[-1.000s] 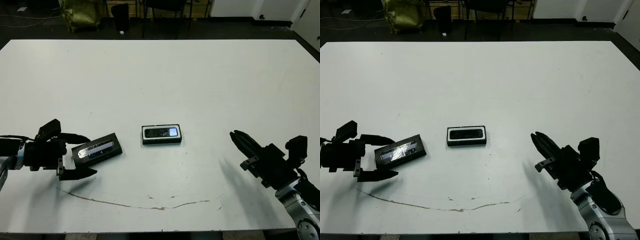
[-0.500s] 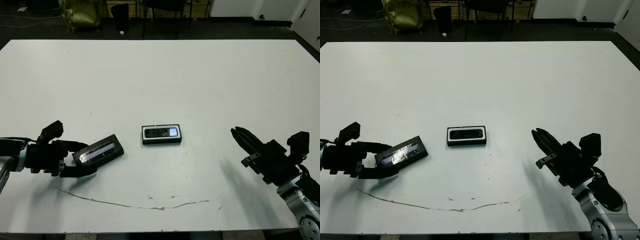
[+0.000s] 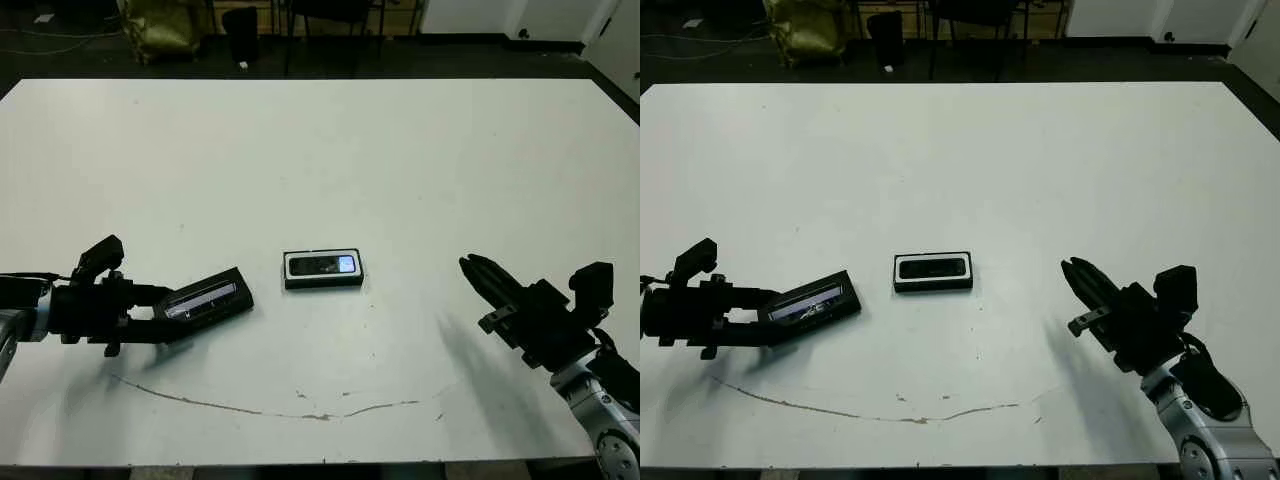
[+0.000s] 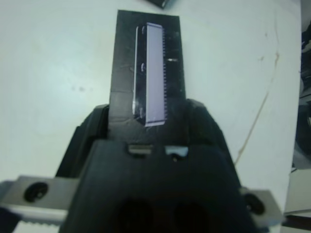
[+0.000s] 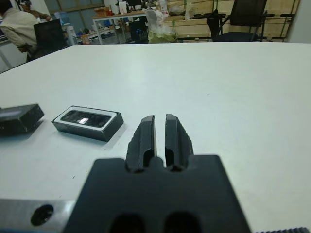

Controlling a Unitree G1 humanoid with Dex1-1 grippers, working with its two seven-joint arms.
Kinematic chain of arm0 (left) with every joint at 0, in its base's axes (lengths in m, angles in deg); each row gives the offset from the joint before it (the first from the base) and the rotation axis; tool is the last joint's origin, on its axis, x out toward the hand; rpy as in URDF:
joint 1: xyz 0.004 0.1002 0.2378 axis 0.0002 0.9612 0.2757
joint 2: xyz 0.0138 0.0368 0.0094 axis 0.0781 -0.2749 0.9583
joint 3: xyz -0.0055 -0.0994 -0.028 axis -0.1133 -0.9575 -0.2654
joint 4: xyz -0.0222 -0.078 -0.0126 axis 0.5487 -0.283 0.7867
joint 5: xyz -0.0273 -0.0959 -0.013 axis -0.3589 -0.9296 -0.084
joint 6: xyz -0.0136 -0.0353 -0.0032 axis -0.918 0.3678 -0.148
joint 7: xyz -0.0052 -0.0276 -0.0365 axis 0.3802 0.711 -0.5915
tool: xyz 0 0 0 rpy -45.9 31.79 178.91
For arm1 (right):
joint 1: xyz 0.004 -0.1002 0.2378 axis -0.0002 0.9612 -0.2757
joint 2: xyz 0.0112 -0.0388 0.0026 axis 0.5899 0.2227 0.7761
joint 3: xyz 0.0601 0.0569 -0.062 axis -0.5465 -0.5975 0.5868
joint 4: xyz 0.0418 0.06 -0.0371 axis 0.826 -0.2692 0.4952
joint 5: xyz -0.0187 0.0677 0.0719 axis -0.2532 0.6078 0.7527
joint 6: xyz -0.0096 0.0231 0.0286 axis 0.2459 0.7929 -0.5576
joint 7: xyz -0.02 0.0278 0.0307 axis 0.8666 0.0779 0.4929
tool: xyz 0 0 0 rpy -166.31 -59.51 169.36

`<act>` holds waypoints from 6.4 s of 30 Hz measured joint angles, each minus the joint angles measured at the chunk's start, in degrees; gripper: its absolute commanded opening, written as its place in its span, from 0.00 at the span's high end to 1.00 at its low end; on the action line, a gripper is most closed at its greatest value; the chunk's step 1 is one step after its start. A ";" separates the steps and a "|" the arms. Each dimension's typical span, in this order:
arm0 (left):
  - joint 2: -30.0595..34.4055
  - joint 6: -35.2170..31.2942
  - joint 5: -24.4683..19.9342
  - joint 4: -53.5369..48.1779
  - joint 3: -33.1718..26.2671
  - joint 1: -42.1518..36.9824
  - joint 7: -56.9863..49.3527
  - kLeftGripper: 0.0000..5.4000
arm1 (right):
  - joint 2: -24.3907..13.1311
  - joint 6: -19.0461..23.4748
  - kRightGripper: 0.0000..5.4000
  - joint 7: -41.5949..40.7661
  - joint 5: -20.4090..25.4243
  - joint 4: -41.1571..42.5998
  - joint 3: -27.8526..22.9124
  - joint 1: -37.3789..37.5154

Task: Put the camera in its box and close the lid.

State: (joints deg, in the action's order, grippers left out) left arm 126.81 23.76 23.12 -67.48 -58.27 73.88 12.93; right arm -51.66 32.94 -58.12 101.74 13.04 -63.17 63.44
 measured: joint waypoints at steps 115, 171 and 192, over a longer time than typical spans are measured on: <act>-26.03 -4.77 23.40 23.16 28.08 -42.41 5.66 0.58 | 3.04 4.33 1.00 8.25 5.64 4.89 -1.24 1.45; -25.07 -3.43 22.27 23.82 26.29 -38.26 3.77 0.58 | 2.46 6.20 1.00 8.52 7.10 8.47 -1.59 4.60; -26.44 -1.62 20.91 30.78 26.60 -40.38 4.86 0.58 | 2.75 3.92 1.00 5.57 7.91 6.22 -1.55 4.76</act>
State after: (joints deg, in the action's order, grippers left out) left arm 100.36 22.14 44.03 -36.70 -31.67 33.50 17.78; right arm -48.91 36.86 -52.56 109.65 19.26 -64.72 68.20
